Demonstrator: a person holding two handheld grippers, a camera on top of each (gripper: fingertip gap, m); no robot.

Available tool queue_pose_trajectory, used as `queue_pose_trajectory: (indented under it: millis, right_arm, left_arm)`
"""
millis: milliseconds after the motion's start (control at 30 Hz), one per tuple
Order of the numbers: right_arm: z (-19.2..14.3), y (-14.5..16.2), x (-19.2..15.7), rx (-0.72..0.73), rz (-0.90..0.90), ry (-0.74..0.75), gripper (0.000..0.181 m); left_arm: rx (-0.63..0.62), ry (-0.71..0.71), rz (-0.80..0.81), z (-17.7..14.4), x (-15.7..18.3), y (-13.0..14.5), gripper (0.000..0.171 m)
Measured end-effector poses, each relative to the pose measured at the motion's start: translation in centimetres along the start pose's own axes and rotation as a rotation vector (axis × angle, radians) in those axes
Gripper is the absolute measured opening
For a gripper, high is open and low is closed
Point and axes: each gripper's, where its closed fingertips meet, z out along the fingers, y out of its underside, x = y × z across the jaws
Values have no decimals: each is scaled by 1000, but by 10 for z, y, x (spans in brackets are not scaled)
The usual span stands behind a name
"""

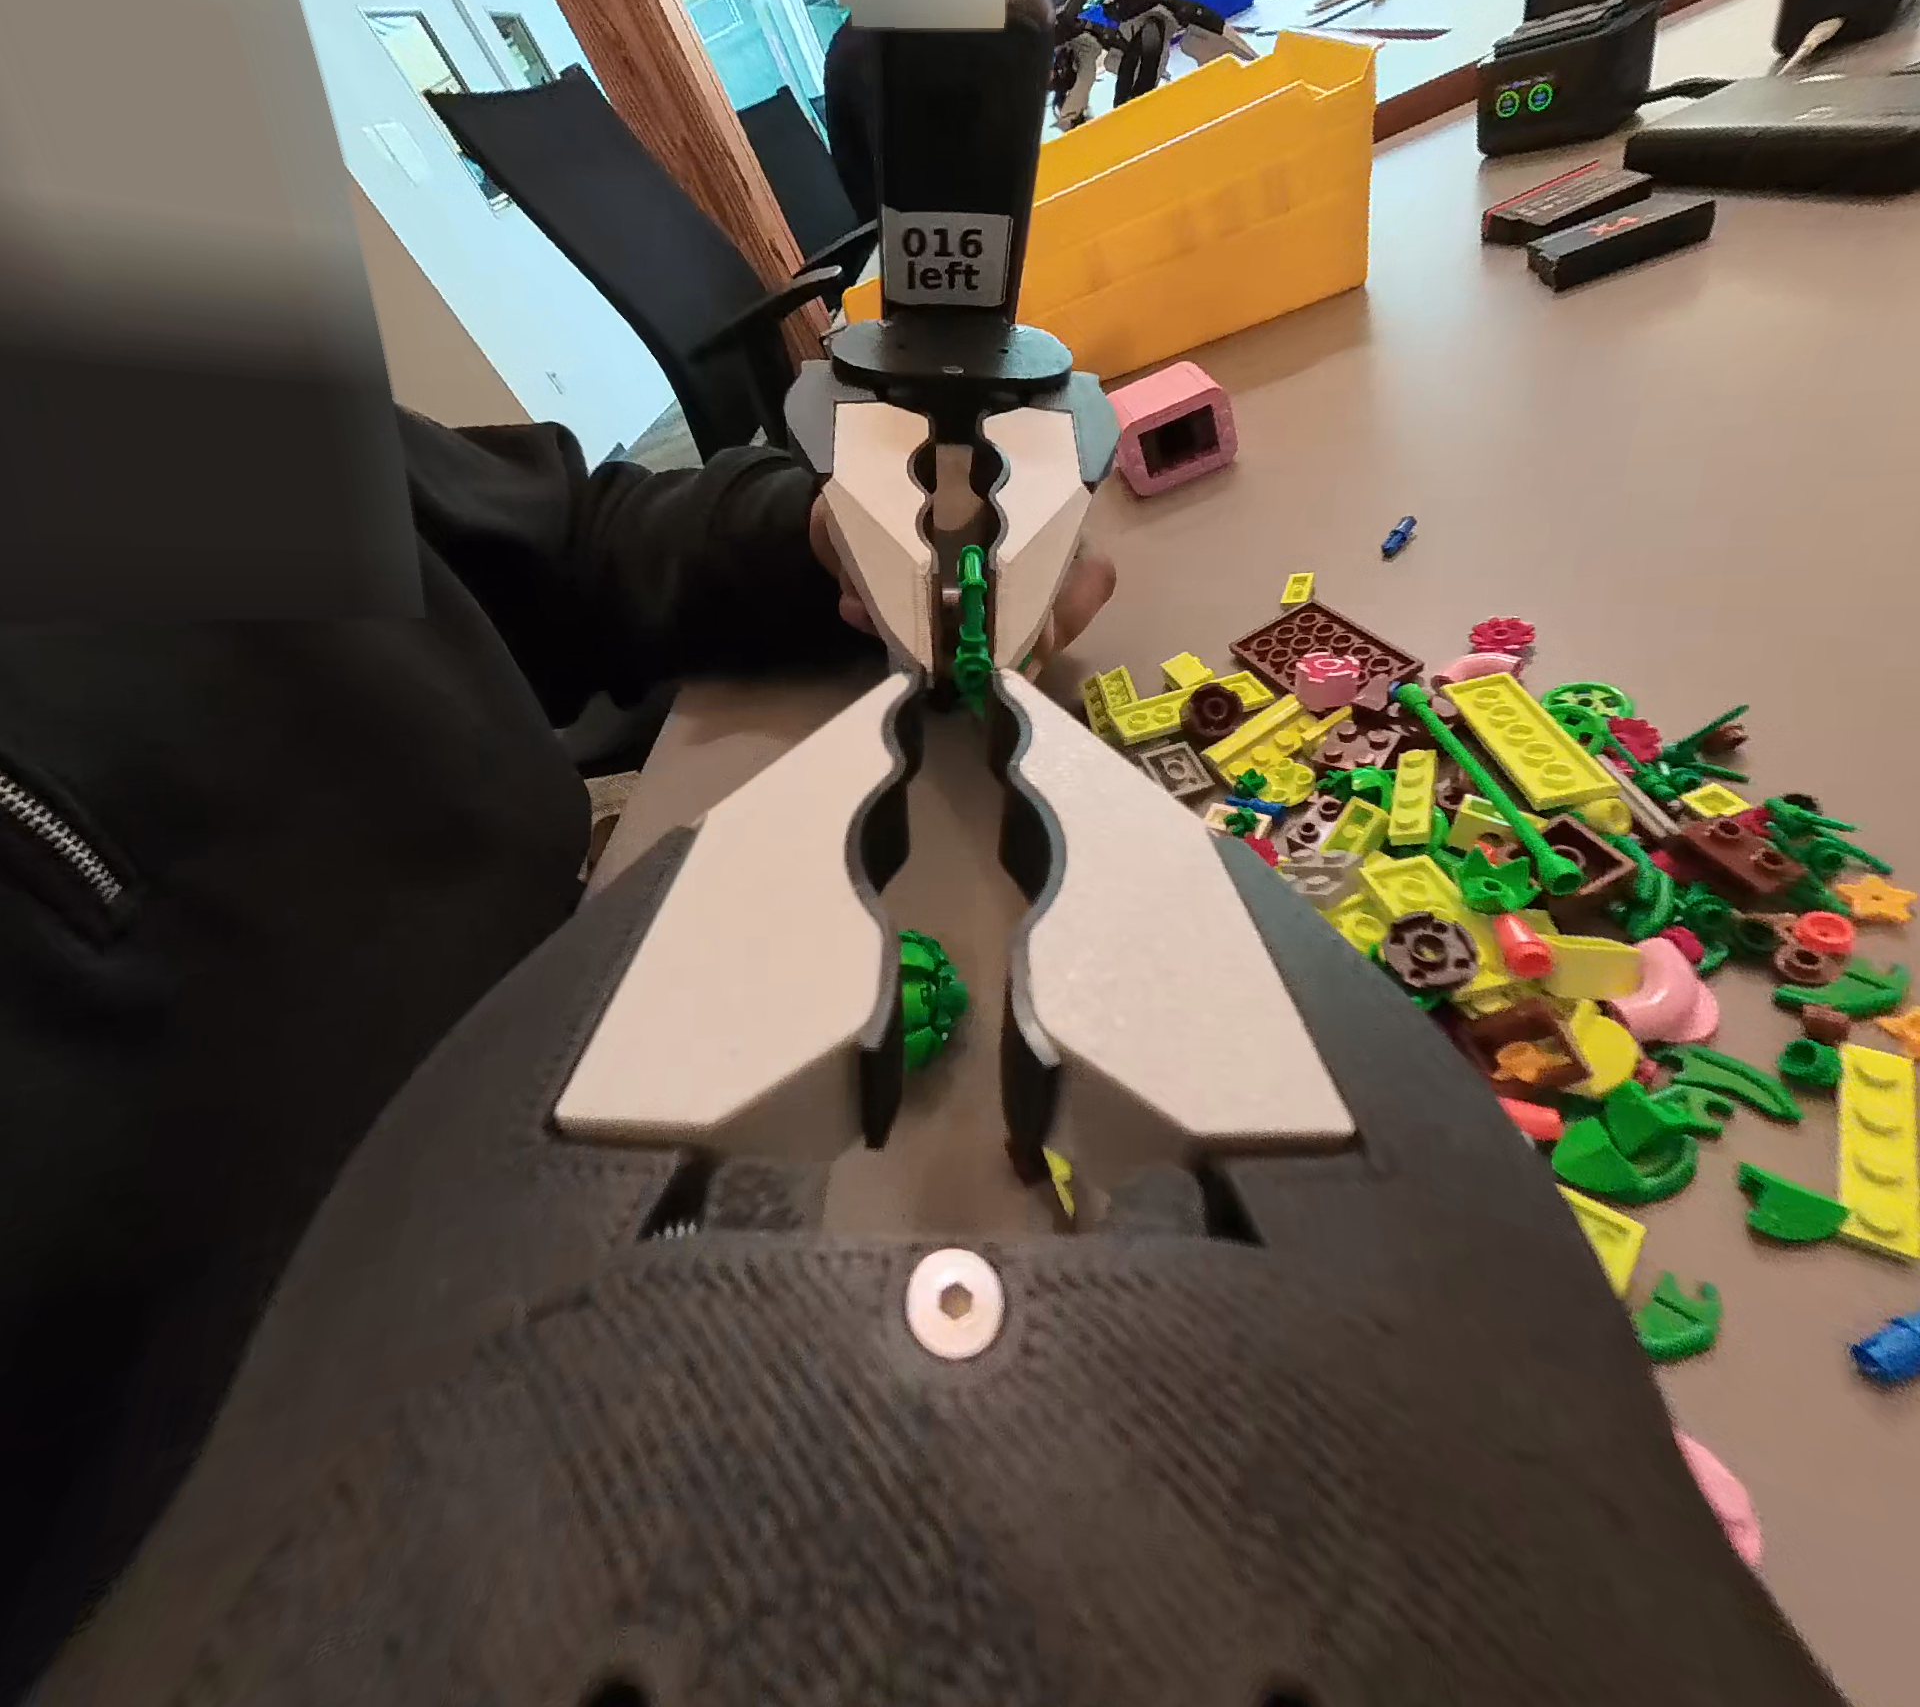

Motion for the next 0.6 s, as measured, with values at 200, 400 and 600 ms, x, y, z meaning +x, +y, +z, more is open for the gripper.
queue_pose_trajectory:
  millis: [200, 400, 600]
  right_arm:
    - [2, 0, 0, 8, 2, 3, 5]
    - [2, 0, -1, 6, -11, 11, 3]
    - [-3, -4, 2, 9, -29, 43, 1]
  left_arm:
    - [0, 19, -5, 0, 3, 0, 4]
    - [-6, 16, -2, -1, 3, 1, 4]
    - [8, -13, 5, -2, -1, -1, 11]
